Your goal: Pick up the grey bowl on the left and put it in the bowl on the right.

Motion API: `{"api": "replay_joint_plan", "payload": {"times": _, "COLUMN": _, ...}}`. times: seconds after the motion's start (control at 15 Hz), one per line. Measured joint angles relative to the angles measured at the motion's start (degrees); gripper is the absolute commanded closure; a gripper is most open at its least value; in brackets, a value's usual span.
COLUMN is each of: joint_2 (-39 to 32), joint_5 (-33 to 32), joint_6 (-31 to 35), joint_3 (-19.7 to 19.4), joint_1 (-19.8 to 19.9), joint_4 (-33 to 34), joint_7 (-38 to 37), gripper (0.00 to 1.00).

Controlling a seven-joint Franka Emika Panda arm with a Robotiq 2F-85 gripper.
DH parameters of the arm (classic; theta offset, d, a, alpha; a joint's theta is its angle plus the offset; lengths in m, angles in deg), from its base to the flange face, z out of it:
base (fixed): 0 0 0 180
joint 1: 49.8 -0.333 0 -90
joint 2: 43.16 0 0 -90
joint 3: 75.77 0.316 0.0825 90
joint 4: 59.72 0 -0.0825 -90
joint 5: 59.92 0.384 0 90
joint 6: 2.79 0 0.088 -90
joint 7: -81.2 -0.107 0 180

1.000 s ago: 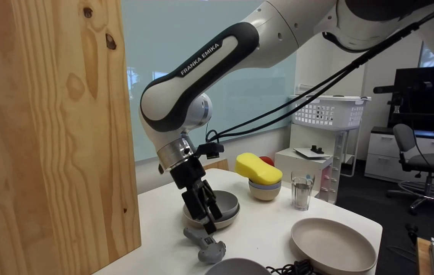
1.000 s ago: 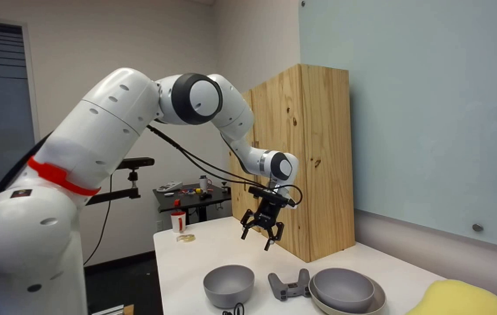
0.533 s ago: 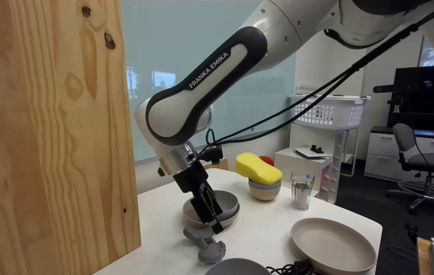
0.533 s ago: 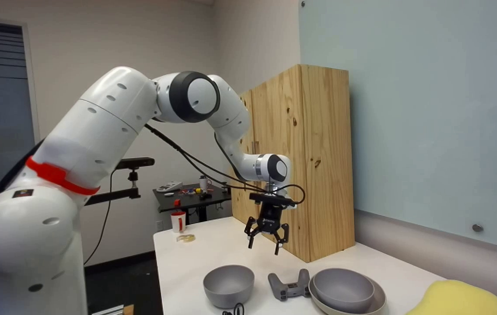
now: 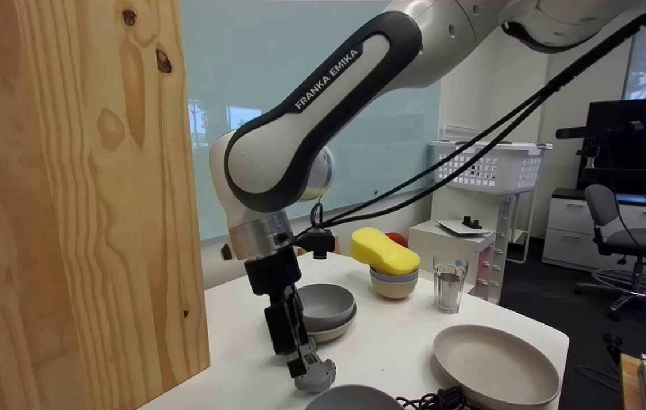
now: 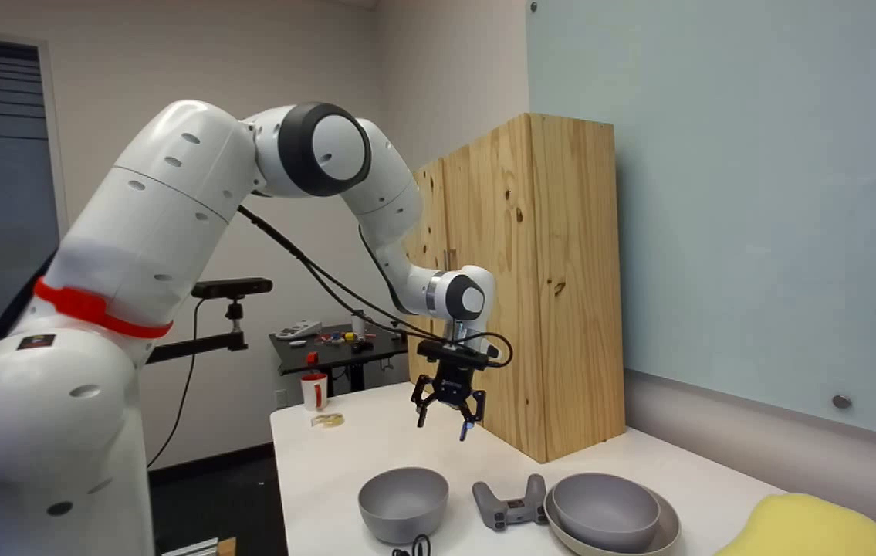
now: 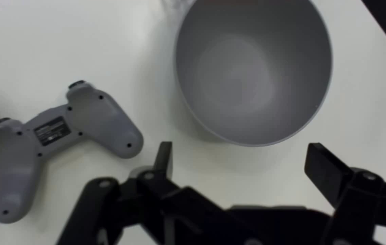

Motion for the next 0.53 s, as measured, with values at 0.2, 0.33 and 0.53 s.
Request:
{"api": "replay_joint_plan", "payload": {"times": 0.2, "joint_2": 3.44, "joint_5": 3.40, "joint_6": 0.92, "joint_3": 1.12, "joint_1": 1.75, "joint_4": -6.14, "joint_7": 4.51, "gripper": 0.00}}
{"api": "replay_joint_plan", "payload": {"times": 0.33, "joint_2": 5.72, "joint_5": 4.94, "joint_6": 0.93, "joint_3": 1.31, "joint_1": 3.05, "joint_4": -9.94, "joint_7": 7.76, "gripper": 0.00}}
{"api": "replay_joint_plan", "payload": {"times": 0.53, "joint_2": 8.70, "joint_5": 5.38, "joint_6": 0.92, "joint_3": 1.21, "joint_1": 5.01, "joint_4": -14.88, "joint_7": 11.91, "gripper": 0.00}}
